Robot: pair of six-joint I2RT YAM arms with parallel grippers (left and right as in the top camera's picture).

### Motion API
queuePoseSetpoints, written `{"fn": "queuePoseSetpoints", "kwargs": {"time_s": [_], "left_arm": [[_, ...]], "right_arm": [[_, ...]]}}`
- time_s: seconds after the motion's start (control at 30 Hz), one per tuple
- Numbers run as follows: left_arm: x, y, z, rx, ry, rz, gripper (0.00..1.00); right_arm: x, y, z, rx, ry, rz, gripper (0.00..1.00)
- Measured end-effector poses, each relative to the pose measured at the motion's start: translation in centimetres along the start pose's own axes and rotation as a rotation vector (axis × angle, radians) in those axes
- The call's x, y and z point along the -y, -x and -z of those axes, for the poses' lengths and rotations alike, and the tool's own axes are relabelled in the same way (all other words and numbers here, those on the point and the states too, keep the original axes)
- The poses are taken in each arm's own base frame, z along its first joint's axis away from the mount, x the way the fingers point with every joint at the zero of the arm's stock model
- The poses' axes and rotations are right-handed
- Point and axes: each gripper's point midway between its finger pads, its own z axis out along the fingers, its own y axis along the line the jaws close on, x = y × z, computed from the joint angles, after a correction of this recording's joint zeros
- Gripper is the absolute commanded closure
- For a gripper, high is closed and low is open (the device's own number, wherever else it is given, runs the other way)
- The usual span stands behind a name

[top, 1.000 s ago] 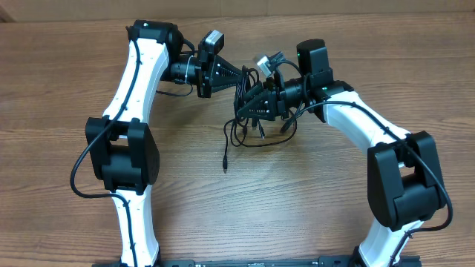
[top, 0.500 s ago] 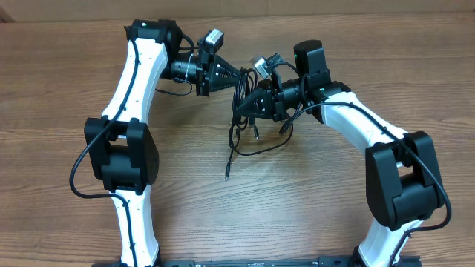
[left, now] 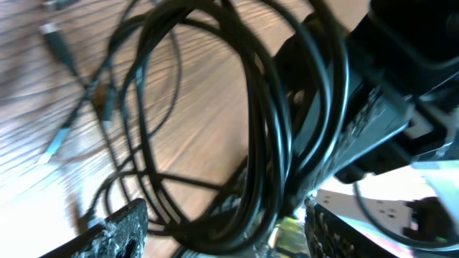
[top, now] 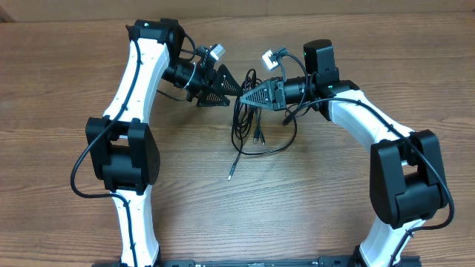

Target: Untangle cables

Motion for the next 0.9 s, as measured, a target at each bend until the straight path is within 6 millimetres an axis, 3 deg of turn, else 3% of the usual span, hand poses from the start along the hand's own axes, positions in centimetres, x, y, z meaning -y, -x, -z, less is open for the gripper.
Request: {"fn": "queuePoseSetpoints", "kwargs": {"time_s": [0.17, 0.3, 0.5, 0.6, 0.7, 0.83, 0.9], "left_arm": [[-0.7, -0.2, -0.2, -0.014, 0.048, -0.053, 0.31], [-0.9, -0.6, -1.1, -0.047, 0.089, -0.140, 0.38], [-0.8, -1.2, -2.5, -0.095, 0.134, -0.271, 0.79], [-1.1, -1.2, -2.9, -0.109, 0.162, -0.309, 0.92], [-1.3, -1.3, -3.0, -0.120, 0.184, -0.326, 0.91], [-1.6, -1.2, -3.1, -0.119, 0.200, -0.338, 0.79], [-1.6, -1.1, -3.1, -0.120, 0.205, -0.344, 0.79]], "right_arm": [[1.6, 0.5, 0.1, 0.032, -0.089, -0.132, 0.96], [2.5, 0.7, 0.2, 0.062, -0.138, -0.274, 0.96], [2.8, 0.8, 0.3, 0.083, -0.151, -0.432, 0.96], [2.8, 0.9, 0.3, 0.086, -0.146, -0.476, 0.96], [2.7, 0.9, 0.6, 0.086, -0.133, -0.501, 0.96], [2.7, 1.1, 1.2, 0.094, -0.124, -0.519, 0.96], [2.8, 1.2, 1.4, 0.098, -0.123, -0.524, 0.96]]}}
